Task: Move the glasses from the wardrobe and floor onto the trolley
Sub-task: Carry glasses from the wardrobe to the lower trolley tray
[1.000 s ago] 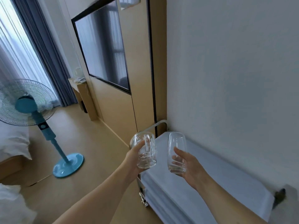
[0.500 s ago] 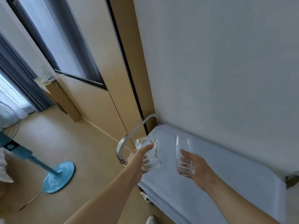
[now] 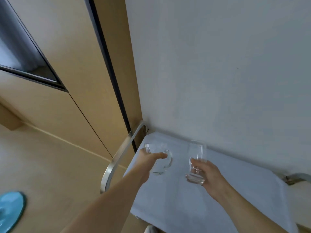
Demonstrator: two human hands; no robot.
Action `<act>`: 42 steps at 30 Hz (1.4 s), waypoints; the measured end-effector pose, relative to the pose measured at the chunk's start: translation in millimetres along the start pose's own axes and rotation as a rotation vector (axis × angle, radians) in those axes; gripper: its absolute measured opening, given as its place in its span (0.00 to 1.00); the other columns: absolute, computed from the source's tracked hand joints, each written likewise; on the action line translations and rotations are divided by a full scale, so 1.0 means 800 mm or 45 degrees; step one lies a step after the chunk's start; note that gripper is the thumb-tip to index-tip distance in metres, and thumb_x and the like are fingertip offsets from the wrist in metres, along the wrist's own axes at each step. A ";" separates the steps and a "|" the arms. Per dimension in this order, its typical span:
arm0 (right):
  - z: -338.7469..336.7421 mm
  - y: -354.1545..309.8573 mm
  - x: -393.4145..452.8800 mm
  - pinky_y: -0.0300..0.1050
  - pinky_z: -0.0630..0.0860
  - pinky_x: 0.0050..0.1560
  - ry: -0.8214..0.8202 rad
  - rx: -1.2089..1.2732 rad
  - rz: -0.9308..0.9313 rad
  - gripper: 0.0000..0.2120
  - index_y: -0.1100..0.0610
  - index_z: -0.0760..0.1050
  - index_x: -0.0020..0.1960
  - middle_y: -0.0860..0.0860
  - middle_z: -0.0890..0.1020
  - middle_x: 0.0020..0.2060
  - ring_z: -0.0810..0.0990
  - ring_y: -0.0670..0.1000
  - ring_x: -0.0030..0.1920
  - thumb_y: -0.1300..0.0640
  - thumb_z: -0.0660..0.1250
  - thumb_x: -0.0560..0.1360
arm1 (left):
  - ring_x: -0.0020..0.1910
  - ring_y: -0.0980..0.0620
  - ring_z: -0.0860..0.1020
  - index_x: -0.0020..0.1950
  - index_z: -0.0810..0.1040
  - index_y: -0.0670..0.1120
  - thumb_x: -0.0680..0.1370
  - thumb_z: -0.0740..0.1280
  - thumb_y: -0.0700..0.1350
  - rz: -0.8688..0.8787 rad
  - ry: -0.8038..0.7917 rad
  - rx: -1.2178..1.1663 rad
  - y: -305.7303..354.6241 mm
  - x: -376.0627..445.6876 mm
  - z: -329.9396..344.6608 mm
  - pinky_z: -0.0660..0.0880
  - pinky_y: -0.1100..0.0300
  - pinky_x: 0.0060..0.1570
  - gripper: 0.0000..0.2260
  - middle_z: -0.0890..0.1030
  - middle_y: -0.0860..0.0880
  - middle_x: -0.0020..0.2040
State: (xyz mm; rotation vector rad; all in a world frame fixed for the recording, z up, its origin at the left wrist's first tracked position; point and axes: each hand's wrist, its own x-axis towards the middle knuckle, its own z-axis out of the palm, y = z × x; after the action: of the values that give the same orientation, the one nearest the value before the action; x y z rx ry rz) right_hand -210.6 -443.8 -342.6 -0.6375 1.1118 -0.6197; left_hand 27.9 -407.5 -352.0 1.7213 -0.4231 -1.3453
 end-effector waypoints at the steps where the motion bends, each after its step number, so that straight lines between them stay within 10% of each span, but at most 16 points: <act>1: 0.003 0.005 0.005 0.63 0.81 0.51 0.025 0.011 0.004 0.22 0.60 0.73 0.48 0.60 0.73 0.40 0.76 0.65 0.45 0.55 0.82 0.63 | 0.52 0.51 0.80 0.55 0.75 0.52 0.57 0.85 0.51 0.005 -0.008 0.024 0.000 0.015 -0.001 0.76 0.55 0.47 0.31 0.80 0.51 0.54; 7: 0.008 0.033 0.039 0.71 0.77 0.59 0.268 -0.084 0.027 0.36 0.62 0.73 0.66 0.64 0.82 0.58 0.84 0.68 0.54 0.56 0.84 0.63 | 0.60 0.49 0.72 0.69 0.64 0.54 0.61 0.85 0.43 0.058 0.026 0.168 -0.003 0.089 0.002 0.72 0.56 0.48 0.43 0.72 0.53 0.63; 34: 0.027 0.077 0.065 0.53 0.79 0.57 0.451 -0.114 0.005 0.43 0.53 0.76 0.62 0.52 0.85 0.54 0.85 0.53 0.56 0.50 0.86 0.49 | 0.55 0.54 0.76 0.72 0.64 0.58 0.58 0.87 0.42 0.305 0.066 0.353 -0.004 0.195 0.000 0.73 0.63 0.49 0.49 0.76 0.63 0.52; 42: 0.037 0.091 0.037 0.57 0.79 0.60 0.409 -0.149 -0.025 0.43 0.54 0.77 0.61 0.54 0.84 0.55 0.84 0.55 0.56 0.51 0.87 0.48 | 0.74 0.44 0.66 0.80 0.56 0.52 0.63 0.85 0.47 0.163 0.084 0.468 -0.032 0.147 -0.013 0.73 0.46 0.65 0.54 0.61 0.50 0.78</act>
State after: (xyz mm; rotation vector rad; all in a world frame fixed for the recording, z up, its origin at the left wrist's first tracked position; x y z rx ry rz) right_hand -163.9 -412.3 -404.3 -0.6640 1.4510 -0.6934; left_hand 72.9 -472.9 -442.6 1.9920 -0.7678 -1.1663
